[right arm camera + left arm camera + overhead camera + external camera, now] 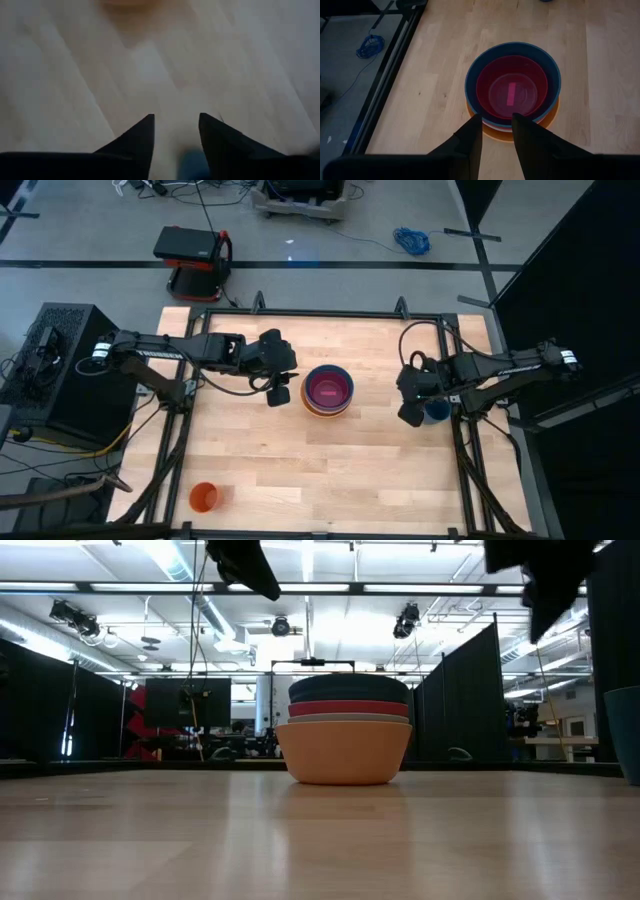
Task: Nest bowls inside each other
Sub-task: Move the blue cup to the right of the stacked bowls
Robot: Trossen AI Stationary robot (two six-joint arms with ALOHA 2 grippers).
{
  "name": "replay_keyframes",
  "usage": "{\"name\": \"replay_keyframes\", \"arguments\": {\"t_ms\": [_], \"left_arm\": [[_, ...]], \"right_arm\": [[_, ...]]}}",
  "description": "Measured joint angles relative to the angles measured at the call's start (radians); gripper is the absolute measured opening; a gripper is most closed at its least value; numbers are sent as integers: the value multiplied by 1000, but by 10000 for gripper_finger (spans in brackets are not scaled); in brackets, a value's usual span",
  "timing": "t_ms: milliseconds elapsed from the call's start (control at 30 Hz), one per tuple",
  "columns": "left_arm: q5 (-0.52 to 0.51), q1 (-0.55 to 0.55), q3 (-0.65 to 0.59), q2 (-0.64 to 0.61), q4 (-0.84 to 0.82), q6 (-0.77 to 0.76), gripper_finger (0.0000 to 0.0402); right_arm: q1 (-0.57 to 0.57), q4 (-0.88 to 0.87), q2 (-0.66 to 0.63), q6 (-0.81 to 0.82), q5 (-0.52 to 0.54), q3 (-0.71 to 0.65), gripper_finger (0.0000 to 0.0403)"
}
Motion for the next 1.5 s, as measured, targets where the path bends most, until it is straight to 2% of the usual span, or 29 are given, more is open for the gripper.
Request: {"name": "replay_keyframes", "arguments": {"t_ms": [100,600,800,1067,1500], "left_arm": [[0,0,0,0,0,0,96],[0,0,0,0,0,0,96],[0,0,0,0,0,0,103],[0,0,0,0,0,-4,111],[0,0,0,0,-1,-4,110]], "right_arm": [[13,-66,-1,77,0,-3,165],[118,-127,-1,325,-65,-60,170],[128,-126,-1,365,-104,-115,163],[128,-125,-1,382,-150,-119,179],[128,-55,-1,382,-188,-206,156]]}}
